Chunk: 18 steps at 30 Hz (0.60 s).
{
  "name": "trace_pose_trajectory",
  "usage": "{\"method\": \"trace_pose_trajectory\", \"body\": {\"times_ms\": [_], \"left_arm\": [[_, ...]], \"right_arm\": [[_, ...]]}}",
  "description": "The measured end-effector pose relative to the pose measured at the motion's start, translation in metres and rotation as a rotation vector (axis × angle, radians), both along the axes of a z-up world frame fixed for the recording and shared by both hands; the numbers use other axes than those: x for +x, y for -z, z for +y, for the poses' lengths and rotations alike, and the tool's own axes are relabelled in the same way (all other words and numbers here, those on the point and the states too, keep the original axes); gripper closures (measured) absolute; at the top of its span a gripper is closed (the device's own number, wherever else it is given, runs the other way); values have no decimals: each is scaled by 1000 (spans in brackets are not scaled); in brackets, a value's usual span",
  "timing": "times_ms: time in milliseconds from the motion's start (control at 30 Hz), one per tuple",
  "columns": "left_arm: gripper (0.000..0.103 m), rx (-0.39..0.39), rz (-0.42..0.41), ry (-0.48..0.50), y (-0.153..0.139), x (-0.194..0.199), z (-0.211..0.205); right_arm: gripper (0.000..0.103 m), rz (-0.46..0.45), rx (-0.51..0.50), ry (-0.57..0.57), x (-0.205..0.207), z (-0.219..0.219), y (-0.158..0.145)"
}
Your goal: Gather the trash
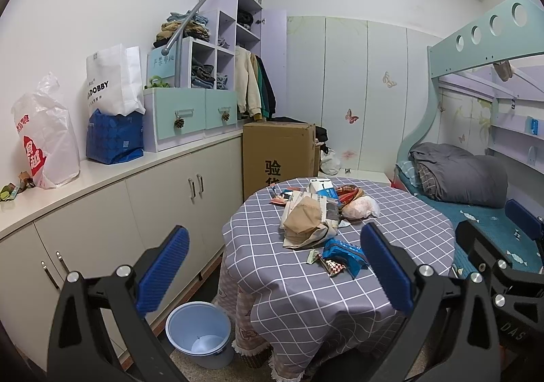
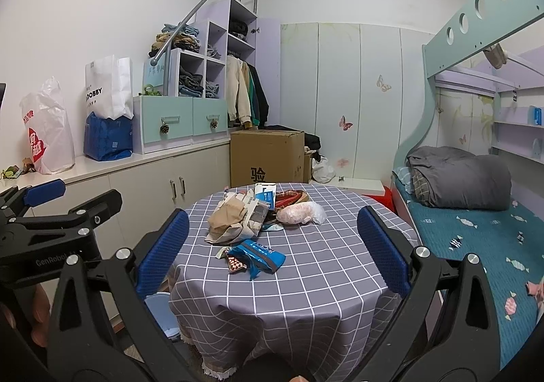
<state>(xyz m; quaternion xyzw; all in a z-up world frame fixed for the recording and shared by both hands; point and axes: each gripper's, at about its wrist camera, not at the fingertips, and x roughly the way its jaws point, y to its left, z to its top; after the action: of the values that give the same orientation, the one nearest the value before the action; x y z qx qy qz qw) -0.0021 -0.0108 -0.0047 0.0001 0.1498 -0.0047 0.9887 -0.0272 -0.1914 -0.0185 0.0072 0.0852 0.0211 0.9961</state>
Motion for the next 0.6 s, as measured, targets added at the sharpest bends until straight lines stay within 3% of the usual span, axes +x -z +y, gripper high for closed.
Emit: {"method": "trace_pose_trajectory", "body": {"times_ms": [600], "left_arm": [[4,4,1,2,2,2,0]], "right_arm": [[6,8,-2,-3,1,1,1]]}}
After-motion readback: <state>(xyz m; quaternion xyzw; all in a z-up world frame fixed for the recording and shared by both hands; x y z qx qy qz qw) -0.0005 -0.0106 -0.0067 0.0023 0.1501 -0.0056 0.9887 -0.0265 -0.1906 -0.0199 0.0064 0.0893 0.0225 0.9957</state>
